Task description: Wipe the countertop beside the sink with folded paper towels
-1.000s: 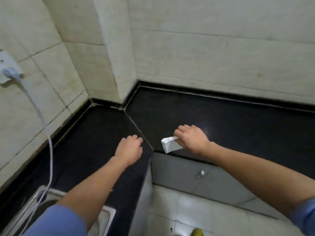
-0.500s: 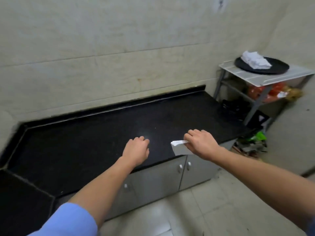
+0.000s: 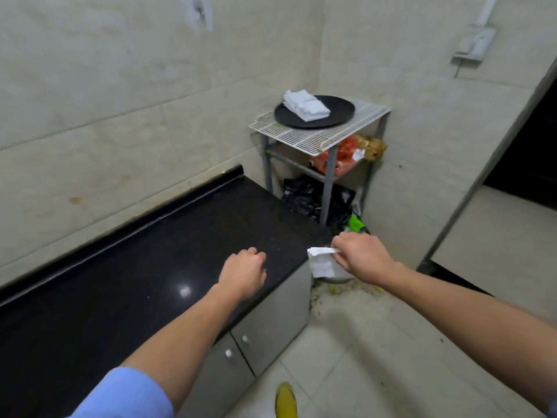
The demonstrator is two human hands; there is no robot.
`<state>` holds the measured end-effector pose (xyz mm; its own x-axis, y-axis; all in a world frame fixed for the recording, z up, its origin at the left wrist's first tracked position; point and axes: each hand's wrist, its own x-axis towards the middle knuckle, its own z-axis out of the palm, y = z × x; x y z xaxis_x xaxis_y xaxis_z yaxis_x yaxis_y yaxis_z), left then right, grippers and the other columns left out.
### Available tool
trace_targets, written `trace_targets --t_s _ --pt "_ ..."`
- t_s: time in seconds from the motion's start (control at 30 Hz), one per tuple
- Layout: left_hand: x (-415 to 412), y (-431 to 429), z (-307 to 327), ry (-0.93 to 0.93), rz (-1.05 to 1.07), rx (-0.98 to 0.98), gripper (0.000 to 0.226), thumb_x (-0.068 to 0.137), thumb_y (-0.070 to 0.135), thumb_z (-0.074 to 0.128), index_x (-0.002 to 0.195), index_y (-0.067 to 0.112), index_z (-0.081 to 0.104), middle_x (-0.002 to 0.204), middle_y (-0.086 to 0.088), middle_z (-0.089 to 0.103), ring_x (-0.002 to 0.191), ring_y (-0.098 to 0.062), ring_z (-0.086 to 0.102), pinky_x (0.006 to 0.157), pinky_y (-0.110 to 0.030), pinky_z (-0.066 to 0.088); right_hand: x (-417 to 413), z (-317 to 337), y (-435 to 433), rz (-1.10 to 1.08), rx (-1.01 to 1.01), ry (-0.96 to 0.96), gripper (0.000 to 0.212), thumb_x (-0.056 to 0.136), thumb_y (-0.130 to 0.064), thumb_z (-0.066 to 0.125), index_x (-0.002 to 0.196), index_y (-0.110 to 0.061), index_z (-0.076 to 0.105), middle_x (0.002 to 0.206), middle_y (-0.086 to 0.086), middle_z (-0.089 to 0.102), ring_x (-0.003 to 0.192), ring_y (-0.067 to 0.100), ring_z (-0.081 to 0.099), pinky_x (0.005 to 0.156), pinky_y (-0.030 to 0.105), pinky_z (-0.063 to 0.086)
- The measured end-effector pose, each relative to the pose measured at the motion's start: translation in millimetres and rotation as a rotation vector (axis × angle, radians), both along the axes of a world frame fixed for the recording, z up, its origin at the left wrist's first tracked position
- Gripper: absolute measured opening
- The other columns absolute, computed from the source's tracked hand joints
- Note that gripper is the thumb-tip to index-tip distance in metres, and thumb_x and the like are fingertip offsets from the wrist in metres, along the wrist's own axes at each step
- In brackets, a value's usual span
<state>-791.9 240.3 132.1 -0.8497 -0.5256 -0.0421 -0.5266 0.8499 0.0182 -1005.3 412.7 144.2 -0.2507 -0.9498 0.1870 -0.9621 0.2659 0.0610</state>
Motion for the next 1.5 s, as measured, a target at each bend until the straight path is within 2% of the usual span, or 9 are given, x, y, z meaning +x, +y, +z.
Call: trace_targets --t_s 0.07,0.13,0.3,0.53,0.7,0.87,1.07,1.3,1.5 --pt "-44 -19 -3 0.017 -0.049 0.001 0.027 0.094 0.031 0.044 0.113 0.016 0.058 0.111 -0.004 0.056 0.101 -0.027 0.056 0.081 -0.038 0.045 -35 -1 -8 -0.061 0.056 -0.036 0.016 0.091 -0.032 0.054 0.092 -0.016 0.059 0.092 0.005 0.065 0.087 0.03 0.063 0.064 0.035 0.045" --pt "-85 -38 -4 0.046 -0.095 0.0 0.028 0.094 0.03 0.044 0.113 0.016 0.058 0.111 -0.005 0.056 0.102 -0.027 0.056 0.081 -0.039 0.045 -69 1 -21 -0.103 0.052 -0.051 0.018 0.093 -0.033 0.049 0.094 -0.018 0.058 0.098 0.004 0.065 0.091 0.03 0.062 0.067 0.035 0.044" --pt "-178 -99 18 0.083 -0.203 -0.037 0.028 0.094 0.031 0.044 0.113 0.016 0.057 0.11 -0.005 0.056 0.102 -0.026 0.056 0.079 -0.039 0.046 -144 23 -59 -0.181 -0.023 -0.052 0.016 0.093 -0.031 0.054 0.09 -0.016 0.059 0.092 0.006 0.068 0.087 0.033 0.064 0.061 0.037 0.045" --pt "-281 -162 46 0.145 -0.234 -0.022 0.027 0.093 0.032 0.047 0.114 0.017 0.057 0.108 -0.004 0.056 0.103 -0.026 0.056 0.078 -0.039 0.045 -245 62 -115 -0.25 -0.182 -0.115 0.016 0.092 -0.03 0.054 0.103 -0.022 0.063 0.099 0.001 0.069 0.09 0.03 0.064 0.068 0.039 0.051" --pt "-348 -197 51 0.204 -0.187 -0.003 0.025 0.091 0.029 0.049 0.109 0.016 0.059 0.108 -0.004 0.057 0.105 -0.025 0.054 0.08 -0.038 0.046 -318 88 -161 -0.208 -0.308 -0.137 0.01 0.089 -0.023 0.061 0.097 -0.019 0.065 0.093 0.007 0.069 0.084 0.033 0.064 0.063 0.035 0.045" --pt "-424 -236 54 0.303 -0.051 -0.023 0.024 0.087 0.025 0.052 0.104 0.011 0.063 0.101 -0.006 0.058 0.101 -0.027 0.055 0.079 -0.038 0.048 -415 104 -227 -0.134 -0.332 -0.135 0.016 0.095 -0.033 0.05 0.103 -0.025 0.062 0.096 -0.001 0.067 0.085 0.021 0.061 0.064 0.027 0.032" --pt "-502 -260 58 0.347 0.129 -0.021 0.023 0.092 0.028 0.05 0.109 0.016 0.06 0.105 -0.002 0.054 0.099 -0.021 0.05 0.08 -0.034 0.044 -516 130 -314 -0.033 -0.315 -0.144 0.019 0.096 -0.035 0.049 0.109 -0.025 0.059 0.103 0.003 0.068 0.091 0.028 0.061 0.07 0.034 0.043" --pt "-546 -296 60 0.362 0.229 -0.006 0.026 0.095 0.028 0.045 0.115 0.016 0.057 0.112 -0.003 0.053 0.101 -0.021 0.049 0.082 -0.035 0.045 -567 145 -408 0.086 -0.306 -0.258 0.017 0.096 -0.033 0.05 0.107 -0.022 0.058 0.097 0.005 0.067 0.089 0.029 0.059 0.066 0.033 0.037" --pt "-576 -342 57 0.305 0.177 -0.031 0.034 0.097 0.034 0.041 0.122 0.015 0.055 0.127 -0.004 0.051 0.109 -0.026 0.048 0.087 -0.042 0.045 -577 148 -483 0.138 -0.263 -0.326 0.015 0.095 -0.032 0.05 0.104 -0.022 0.057 0.094 0.003 0.065 0.086 0.027 0.058 0.064 0.032 0.035"
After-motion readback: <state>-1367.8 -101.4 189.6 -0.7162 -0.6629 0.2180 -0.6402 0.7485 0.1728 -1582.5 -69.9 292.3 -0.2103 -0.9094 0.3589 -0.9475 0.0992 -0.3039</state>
